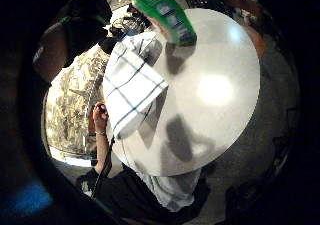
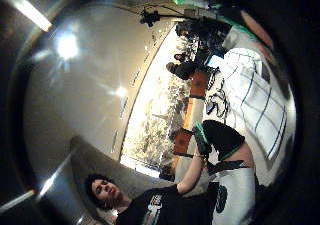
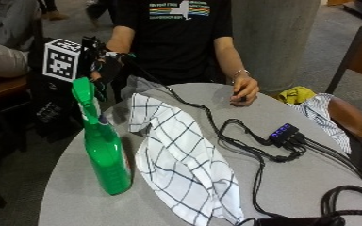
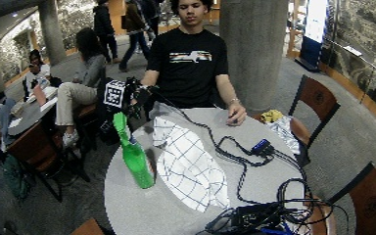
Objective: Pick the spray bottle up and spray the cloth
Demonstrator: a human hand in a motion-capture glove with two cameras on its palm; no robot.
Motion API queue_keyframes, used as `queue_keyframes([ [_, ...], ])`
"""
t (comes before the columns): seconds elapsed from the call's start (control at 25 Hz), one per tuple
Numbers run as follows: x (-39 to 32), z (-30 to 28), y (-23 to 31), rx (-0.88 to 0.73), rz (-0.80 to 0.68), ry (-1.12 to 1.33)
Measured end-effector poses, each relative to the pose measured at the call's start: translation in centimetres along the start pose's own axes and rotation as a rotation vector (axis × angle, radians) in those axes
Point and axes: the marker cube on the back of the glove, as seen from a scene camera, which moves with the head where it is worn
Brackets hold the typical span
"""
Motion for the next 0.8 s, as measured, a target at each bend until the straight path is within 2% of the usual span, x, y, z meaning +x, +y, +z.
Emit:
queue_keyframes([
  [0.44,3.6,-0.8,-10.4,0.060,0.115,0.137],
  [0.64,5.5,-0.8,-12.8,0.098,0.179,0.130],
  [0.8,6.0,-0.5,-13.4,0.144,0.155,0.142],
])
